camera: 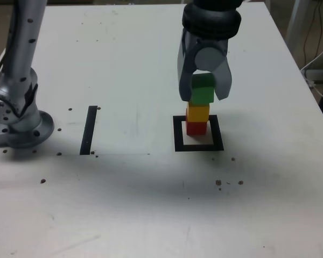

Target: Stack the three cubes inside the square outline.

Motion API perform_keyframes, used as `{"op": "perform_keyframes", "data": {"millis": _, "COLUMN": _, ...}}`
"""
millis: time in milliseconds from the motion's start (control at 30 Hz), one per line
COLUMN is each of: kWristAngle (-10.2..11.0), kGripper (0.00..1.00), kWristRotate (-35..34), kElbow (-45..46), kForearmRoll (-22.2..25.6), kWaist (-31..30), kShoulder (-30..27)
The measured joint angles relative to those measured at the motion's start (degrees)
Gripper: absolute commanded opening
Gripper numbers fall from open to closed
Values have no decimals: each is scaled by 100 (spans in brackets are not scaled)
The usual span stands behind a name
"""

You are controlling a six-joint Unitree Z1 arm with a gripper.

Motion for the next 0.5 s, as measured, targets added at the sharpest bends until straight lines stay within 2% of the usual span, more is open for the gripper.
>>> {"op": "perform_keyframes", "data": {"millis": 500, "kWristAngle": 6, "kGripper": 26, "kWristRotate": 42, "kElbow": -2, "kForearmRoll": 22, "kWaist": 61, "kShoulder": 80}}
